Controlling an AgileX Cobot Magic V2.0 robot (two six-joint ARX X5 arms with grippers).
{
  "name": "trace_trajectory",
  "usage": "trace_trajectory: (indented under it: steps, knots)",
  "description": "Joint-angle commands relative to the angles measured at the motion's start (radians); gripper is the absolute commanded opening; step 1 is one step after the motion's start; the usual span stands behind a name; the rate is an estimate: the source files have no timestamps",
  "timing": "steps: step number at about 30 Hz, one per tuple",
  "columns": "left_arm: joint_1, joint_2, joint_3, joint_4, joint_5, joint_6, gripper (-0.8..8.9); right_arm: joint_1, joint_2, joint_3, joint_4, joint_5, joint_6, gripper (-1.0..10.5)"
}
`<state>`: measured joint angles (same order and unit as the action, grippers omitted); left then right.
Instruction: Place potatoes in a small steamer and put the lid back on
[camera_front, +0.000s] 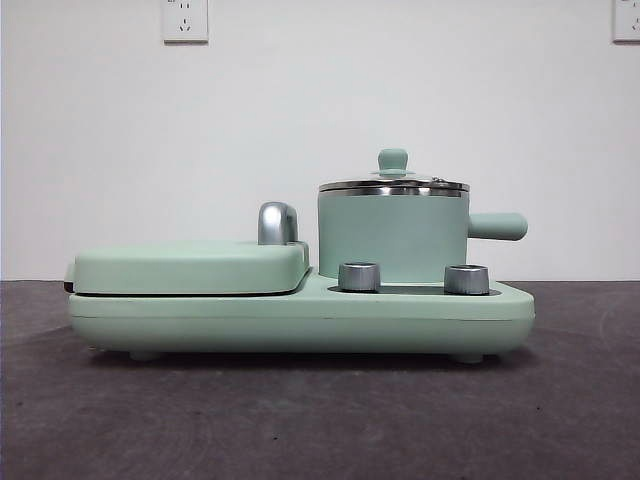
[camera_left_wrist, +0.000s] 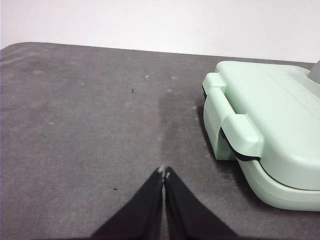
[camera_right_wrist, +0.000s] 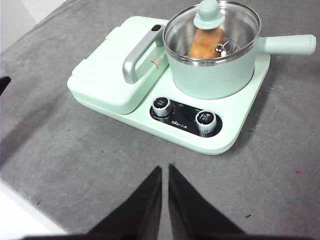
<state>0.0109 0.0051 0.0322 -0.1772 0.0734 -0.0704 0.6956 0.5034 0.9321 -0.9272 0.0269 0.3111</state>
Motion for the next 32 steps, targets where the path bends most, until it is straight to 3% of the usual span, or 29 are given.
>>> trace_trajectory:
  steps: [1,16,21,25,32]
  knots:
    - [0.001,-0.002,-0.020,-0.006,-0.003,0.010,0.06,0.009,0.004,0.005,0.010,0.003,-0.009,0.2]
    - [0.001,-0.002,-0.019,-0.006,-0.003,0.010,0.06,-0.014,-0.011,-0.002,0.013,0.007,-0.009,0.2]
    - [0.001,-0.002,-0.020,-0.006,-0.003,0.010,0.06,-0.212,-0.055,-0.044,0.045,-0.122,-0.009,0.2]
    - [0.001,-0.002,-0.019,-0.006,-0.003,0.010,0.06,-0.398,-0.136,-0.198,0.224,-0.107,-0.011,0.2]
    - [0.001,-0.002,-0.019,-0.006,-0.003,0.010,0.05,-0.607,-0.349,-0.604,0.594,-0.074,-0.195,0.2]
